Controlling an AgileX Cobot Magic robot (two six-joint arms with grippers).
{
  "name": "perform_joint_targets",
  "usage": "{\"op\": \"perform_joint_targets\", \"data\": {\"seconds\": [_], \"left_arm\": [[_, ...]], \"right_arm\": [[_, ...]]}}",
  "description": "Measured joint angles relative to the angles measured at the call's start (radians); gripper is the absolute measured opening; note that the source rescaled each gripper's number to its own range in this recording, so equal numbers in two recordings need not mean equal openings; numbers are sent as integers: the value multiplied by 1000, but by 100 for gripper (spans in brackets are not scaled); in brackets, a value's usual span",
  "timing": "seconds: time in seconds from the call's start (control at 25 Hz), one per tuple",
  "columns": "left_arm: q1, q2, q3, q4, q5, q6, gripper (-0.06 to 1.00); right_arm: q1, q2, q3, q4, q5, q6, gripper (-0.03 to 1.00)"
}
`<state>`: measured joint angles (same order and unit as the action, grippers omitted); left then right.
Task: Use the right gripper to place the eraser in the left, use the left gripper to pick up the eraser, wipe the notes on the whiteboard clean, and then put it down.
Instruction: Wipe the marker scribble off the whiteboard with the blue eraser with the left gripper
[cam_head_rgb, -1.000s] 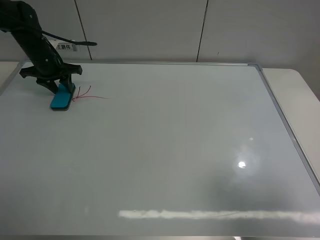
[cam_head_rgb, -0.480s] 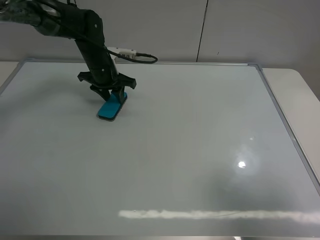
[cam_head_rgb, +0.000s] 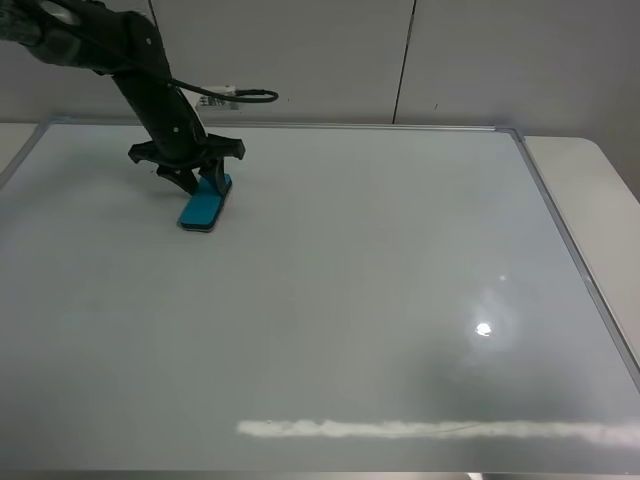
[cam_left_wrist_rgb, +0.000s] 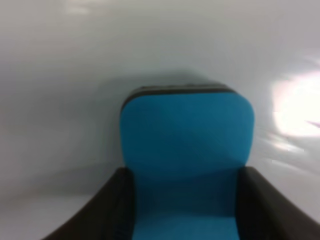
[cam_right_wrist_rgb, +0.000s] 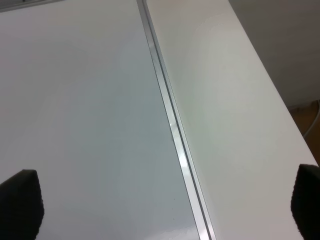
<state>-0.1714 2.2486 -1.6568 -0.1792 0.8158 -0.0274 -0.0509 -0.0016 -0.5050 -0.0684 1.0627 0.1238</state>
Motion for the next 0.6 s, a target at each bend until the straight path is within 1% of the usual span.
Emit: {"op": "perform_joint_targets", "data": {"seconds": [0.24, 0.36, 0.48, 0.6], "left_arm": [[225, 0, 0, 41, -70, -30, 3], [309, 0, -1, 55, -79, -51, 3], [356, -1, -1, 56, -79, -57, 3], [357, -1, -1, 58, -77, -59, 3]], "right_arm": [[0, 0, 0, 0, 0, 0, 100], [0, 0, 0, 0, 0, 0, 100], [0, 0, 0, 0, 0, 0, 100], [0, 0, 0, 0, 0, 0, 100]]}}
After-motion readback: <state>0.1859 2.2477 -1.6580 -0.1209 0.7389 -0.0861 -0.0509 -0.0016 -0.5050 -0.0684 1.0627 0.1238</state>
